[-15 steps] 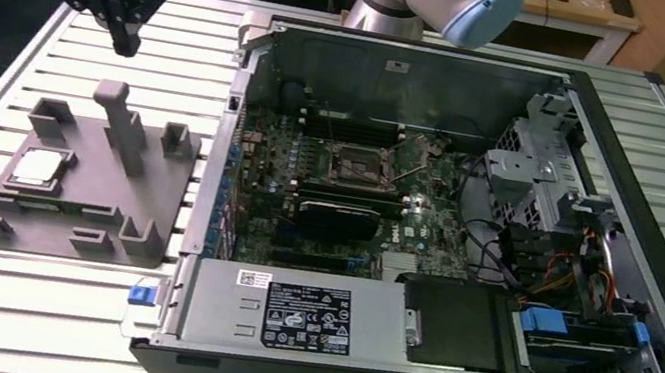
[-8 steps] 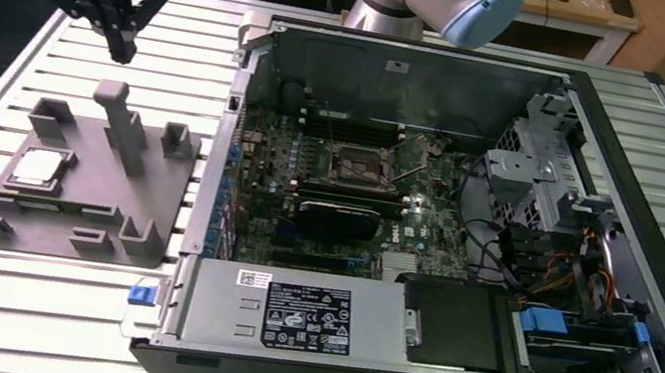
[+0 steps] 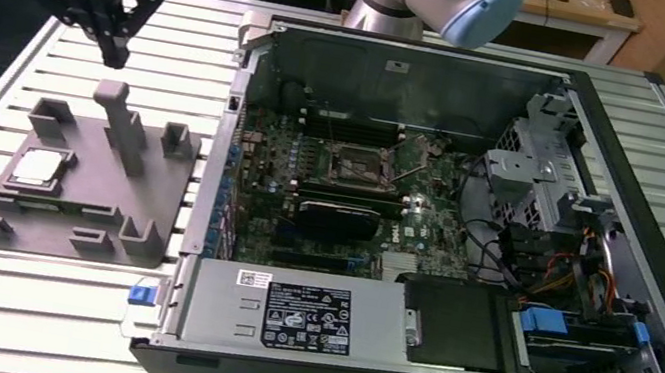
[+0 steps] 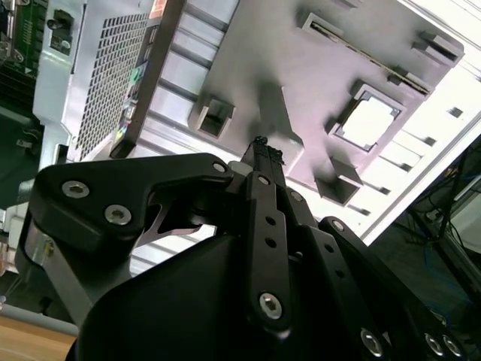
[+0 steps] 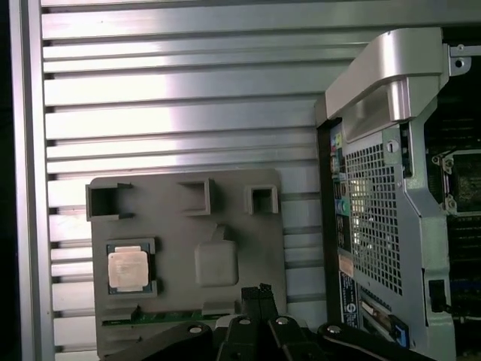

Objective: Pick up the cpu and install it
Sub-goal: 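Reach for the cpu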

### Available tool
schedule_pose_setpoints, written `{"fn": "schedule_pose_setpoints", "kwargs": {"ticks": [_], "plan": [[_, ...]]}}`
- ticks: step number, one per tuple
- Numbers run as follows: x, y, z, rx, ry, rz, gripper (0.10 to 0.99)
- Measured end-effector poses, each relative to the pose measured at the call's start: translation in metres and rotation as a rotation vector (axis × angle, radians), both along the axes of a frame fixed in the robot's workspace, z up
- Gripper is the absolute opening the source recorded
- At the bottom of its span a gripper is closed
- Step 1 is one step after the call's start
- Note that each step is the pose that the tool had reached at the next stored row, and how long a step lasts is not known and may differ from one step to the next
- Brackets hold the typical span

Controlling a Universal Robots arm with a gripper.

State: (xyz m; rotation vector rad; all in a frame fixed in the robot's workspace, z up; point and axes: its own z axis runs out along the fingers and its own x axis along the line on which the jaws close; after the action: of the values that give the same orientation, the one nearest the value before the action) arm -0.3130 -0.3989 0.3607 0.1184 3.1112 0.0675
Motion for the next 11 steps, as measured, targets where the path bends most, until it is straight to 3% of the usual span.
{"fn": "schedule_pose_setpoints", "kwargs": {"ticks": [11], "plan": [[-0.0187, 0.0000, -0.0082, 0.000, -0.0001, 0.000, 0.106]]}}
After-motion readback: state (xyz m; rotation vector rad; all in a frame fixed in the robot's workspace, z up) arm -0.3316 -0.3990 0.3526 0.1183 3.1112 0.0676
